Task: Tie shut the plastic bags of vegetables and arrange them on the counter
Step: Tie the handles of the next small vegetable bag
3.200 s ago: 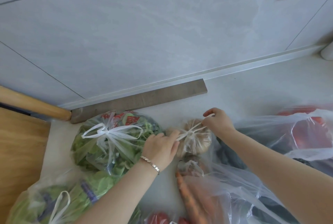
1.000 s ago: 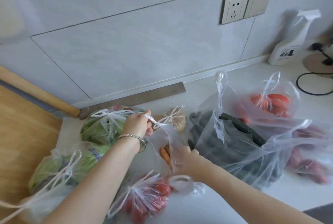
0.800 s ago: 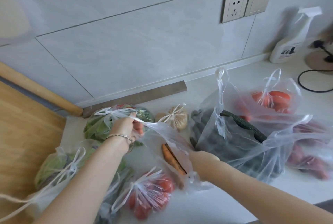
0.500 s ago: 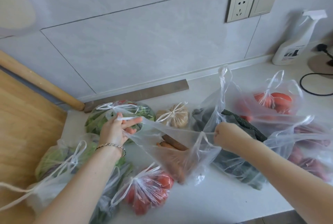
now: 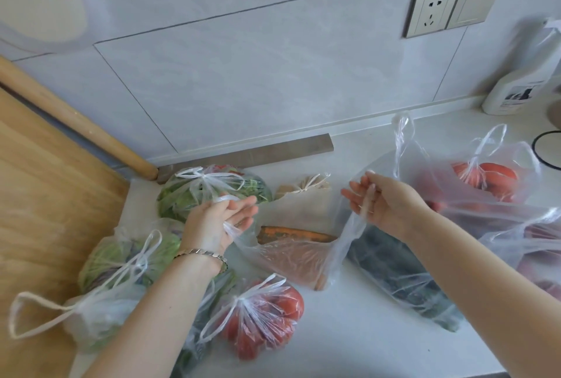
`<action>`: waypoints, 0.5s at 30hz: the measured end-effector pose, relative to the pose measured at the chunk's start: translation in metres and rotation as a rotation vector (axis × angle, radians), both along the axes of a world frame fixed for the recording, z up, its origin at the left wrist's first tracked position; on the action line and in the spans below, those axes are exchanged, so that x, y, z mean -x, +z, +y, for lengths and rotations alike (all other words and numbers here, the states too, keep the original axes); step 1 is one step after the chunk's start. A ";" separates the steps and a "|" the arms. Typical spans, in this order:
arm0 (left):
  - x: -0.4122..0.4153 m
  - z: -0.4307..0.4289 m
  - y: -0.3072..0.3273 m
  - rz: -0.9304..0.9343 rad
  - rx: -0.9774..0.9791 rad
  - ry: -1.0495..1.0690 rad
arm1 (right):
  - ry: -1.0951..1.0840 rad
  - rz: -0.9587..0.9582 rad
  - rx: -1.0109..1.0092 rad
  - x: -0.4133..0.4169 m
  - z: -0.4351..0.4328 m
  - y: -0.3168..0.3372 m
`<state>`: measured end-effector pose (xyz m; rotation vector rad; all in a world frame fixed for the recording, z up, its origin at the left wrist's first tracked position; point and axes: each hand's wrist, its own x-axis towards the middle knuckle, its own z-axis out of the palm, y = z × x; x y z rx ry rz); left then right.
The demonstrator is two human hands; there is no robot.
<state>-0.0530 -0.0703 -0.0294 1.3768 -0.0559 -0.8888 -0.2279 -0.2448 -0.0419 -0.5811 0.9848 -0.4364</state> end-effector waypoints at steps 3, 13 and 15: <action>0.003 -0.003 0.009 -0.028 -0.005 -0.059 | 0.026 -0.007 0.196 -0.006 0.003 0.015; 0.042 -0.007 0.005 -0.280 -0.120 -0.496 | 0.704 0.115 0.826 -0.022 0.041 0.032; 0.045 -0.010 0.000 -0.361 -0.108 -0.591 | 0.810 0.135 0.842 -0.023 0.045 0.023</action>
